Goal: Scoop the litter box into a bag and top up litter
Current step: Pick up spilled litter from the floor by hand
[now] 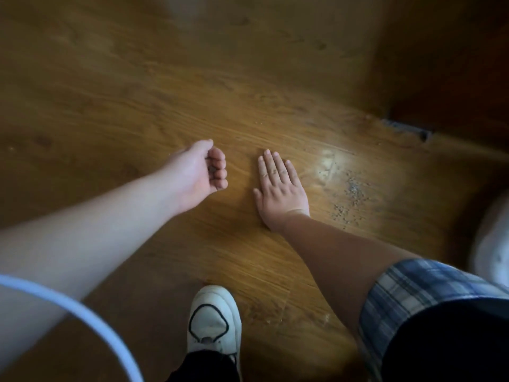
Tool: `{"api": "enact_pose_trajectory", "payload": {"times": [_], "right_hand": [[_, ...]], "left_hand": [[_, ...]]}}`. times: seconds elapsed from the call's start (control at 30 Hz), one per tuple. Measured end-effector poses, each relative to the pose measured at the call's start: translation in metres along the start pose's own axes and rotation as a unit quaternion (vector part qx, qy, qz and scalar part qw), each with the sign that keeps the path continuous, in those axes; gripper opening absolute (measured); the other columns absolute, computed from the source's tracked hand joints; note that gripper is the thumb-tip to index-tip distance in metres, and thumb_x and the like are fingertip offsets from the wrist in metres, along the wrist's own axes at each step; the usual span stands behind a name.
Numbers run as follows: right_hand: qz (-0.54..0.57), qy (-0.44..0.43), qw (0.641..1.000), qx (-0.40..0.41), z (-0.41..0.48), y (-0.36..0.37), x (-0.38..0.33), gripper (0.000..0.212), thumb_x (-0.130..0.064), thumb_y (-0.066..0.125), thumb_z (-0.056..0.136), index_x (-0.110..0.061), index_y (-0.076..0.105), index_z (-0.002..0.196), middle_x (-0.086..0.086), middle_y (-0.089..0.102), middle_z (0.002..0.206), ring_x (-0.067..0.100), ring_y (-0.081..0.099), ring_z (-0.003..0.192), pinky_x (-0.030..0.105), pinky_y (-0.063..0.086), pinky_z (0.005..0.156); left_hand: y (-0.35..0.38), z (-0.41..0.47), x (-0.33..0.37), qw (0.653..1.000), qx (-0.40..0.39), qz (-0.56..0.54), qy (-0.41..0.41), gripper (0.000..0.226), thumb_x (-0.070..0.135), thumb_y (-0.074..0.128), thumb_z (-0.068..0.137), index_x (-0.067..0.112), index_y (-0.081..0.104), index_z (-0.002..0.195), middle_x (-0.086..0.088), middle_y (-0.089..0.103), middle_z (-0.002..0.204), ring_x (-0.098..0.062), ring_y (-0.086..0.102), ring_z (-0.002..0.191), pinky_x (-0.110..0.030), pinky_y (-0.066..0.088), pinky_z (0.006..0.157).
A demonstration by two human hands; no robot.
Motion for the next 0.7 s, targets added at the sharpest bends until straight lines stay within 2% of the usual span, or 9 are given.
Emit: {"api": "enact_pose_trajectory", "payload": {"times": [0.13, 0.33, 0.47, 0.57, 0.7], "right_hand": [[0.014, 0.054, 0.998, 0.005, -0.013, -0.004, 0.037, 0.068, -0.044, 0.013, 0.104, -0.009, -0.009, 0.158, 0.006, -0.014, 0.166, 0.02, -0.016, 0.153, 0.041, -0.009, 0.124], [0.016, 0.131, 0.991, -0.001, -0.042, -0.005, 0.082, 0.067, -0.042, 0.011, 0.104, -0.009, -0.015, 0.156, 0.006, -0.022, 0.162, 0.02, -0.02, 0.152, 0.042, -0.006, 0.124], [0.008, 0.164, 0.986, -0.018, -0.057, -0.007, 0.099, 0.067, -0.041, 0.01, 0.104, -0.007, -0.014, 0.156, 0.011, -0.017, 0.165, 0.022, -0.02, 0.152, 0.043, -0.006, 0.125], [0.014, 0.156, 0.988, -0.003, -0.057, -0.016, 0.092, 0.066, -0.038, 0.014, 0.104, -0.006, -0.01, 0.156, 0.013, -0.013, 0.166, 0.024, -0.018, 0.152, 0.044, -0.006, 0.125], [0.044, 0.075, 0.996, 0.021, -0.03, -0.027, 0.05, 0.065, -0.038, 0.017, 0.104, -0.009, -0.004, 0.158, 0.008, -0.01, 0.166, 0.021, -0.016, 0.153, 0.044, -0.008, 0.124]], "left_hand": [[0.028, 0.008, 0.005, 0.999, -0.034, 0.009, 0.0, 0.039, 0.029, 0.039, 0.103, 0.013, 0.05, 0.07, -0.004, 0.048, 0.064, -0.017, 0.045, 0.055, -0.029, 0.041, 0.052], [0.065, 0.022, -0.005, 0.998, -0.053, 0.013, -0.016, 0.038, 0.029, 0.039, 0.104, 0.012, 0.051, 0.072, -0.003, 0.047, 0.063, -0.016, 0.045, 0.056, -0.029, 0.043, 0.053], [0.083, 0.03, -0.013, 0.997, -0.071, 0.034, -0.022, 0.039, 0.03, 0.04, 0.104, 0.012, 0.053, 0.071, -0.004, 0.05, 0.062, -0.017, 0.048, 0.055, -0.029, 0.046, 0.051], [0.082, 0.034, -0.005, 0.997, -0.072, 0.032, -0.008, 0.039, 0.03, 0.042, 0.103, 0.011, 0.054, 0.071, -0.004, 0.051, 0.062, -0.017, 0.05, 0.054, -0.03, 0.047, 0.052], [0.056, 0.036, 0.005, 0.999, -0.044, 0.006, 0.0, 0.037, 0.028, 0.042, 0.102, 0.011, 0.053, 0.071, -0.004, 0.05, 0.062, -0.016, 0.049, 0.054, -0.03, 0.046, 0.053]]}}
Point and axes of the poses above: each hand's wrist, its own z-axis towards the middle knuckle, its own y-axis out of the palm, x = y × z, the point moved 5 cm from there along z, towards the middle knuckle
